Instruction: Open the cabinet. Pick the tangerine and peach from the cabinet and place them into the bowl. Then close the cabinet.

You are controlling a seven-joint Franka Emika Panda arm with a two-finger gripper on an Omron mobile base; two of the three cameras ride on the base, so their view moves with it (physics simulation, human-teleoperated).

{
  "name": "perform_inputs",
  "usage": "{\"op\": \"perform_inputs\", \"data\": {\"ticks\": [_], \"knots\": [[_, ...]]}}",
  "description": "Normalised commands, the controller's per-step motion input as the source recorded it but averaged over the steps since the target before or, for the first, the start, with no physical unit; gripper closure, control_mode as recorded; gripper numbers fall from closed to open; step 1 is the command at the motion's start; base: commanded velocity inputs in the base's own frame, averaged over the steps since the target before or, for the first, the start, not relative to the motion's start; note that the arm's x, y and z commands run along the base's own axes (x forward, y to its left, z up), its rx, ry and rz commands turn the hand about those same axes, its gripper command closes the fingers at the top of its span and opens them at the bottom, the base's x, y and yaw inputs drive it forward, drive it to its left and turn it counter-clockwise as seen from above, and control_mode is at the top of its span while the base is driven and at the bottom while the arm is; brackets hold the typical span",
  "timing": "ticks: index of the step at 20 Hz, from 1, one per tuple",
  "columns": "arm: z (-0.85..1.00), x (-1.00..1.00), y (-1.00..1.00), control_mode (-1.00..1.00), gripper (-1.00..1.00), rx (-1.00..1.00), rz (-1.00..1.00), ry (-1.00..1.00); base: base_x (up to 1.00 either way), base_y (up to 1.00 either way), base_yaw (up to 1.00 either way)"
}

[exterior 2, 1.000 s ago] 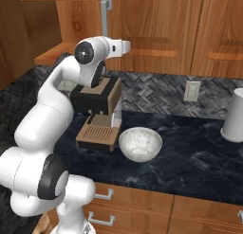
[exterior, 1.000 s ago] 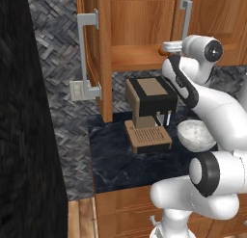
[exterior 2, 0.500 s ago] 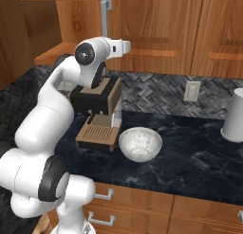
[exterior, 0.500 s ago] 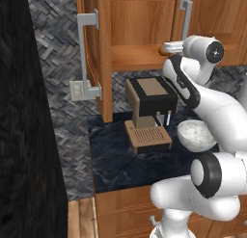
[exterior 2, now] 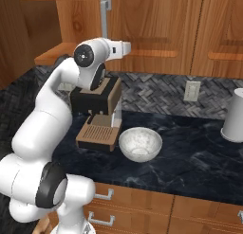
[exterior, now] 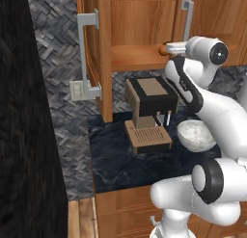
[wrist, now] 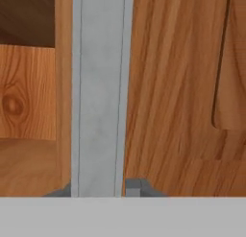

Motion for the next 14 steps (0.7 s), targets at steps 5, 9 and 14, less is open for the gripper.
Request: {"op": "perform_inputs", "data": {"ticks": [5,9,14], "knots": [[0.28,-0.63,-0.91,-1.00,1.00,0.11,0.00,0.04,0.00,0.00,0.00],[0.13,-0.71,-1.00,-1.00,1.00,0.10,0.00,0.00,0.00,0.00,0.00],[0.01,-0.61,-1.00,-1.00,1.00,0.08,0.00,-0.03,0.00,0.00,0.00]]}}
